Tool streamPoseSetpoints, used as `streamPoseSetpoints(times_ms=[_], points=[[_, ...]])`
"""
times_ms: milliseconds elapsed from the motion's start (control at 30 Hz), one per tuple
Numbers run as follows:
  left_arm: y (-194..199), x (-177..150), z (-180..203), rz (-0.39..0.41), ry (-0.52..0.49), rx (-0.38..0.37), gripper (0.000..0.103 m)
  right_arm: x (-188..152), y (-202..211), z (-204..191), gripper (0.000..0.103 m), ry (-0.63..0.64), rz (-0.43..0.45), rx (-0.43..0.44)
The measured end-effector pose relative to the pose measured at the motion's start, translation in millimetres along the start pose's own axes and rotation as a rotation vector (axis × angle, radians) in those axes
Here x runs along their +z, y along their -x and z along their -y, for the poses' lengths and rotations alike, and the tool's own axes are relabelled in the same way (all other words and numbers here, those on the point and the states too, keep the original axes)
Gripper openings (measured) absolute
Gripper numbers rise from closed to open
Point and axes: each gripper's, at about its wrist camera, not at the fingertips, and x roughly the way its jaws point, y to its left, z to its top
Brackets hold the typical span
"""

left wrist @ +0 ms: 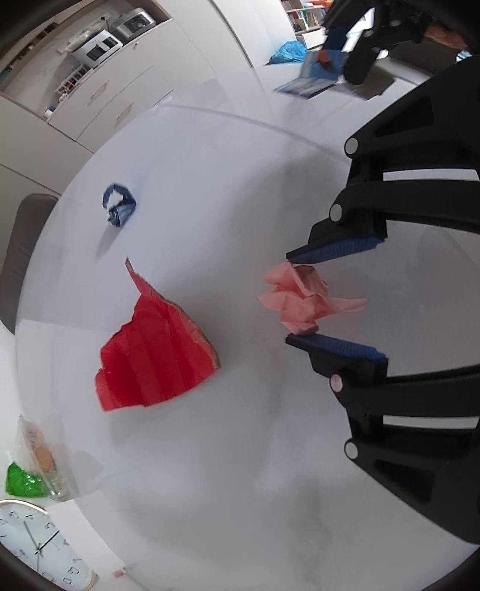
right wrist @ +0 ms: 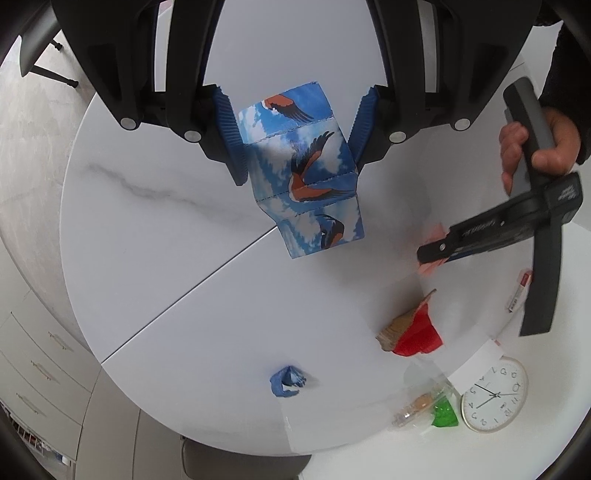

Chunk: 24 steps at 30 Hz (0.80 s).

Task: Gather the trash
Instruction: 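Carry the tissue and box to the white bin and open both grippers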

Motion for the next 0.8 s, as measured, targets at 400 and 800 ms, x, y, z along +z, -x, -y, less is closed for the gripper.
streamPoseSetpoints(times_ms=[400,800], points=[[84,-77,67,-0.012,-0.135,-0.048,0.039,-63,66,18,0.054,-0.038,0.077,0.002],[99,-144,220,-0.075,-0.477,-0.251,0.039,-214,134,126,0.054,-0.327,0.060,-0.167]])
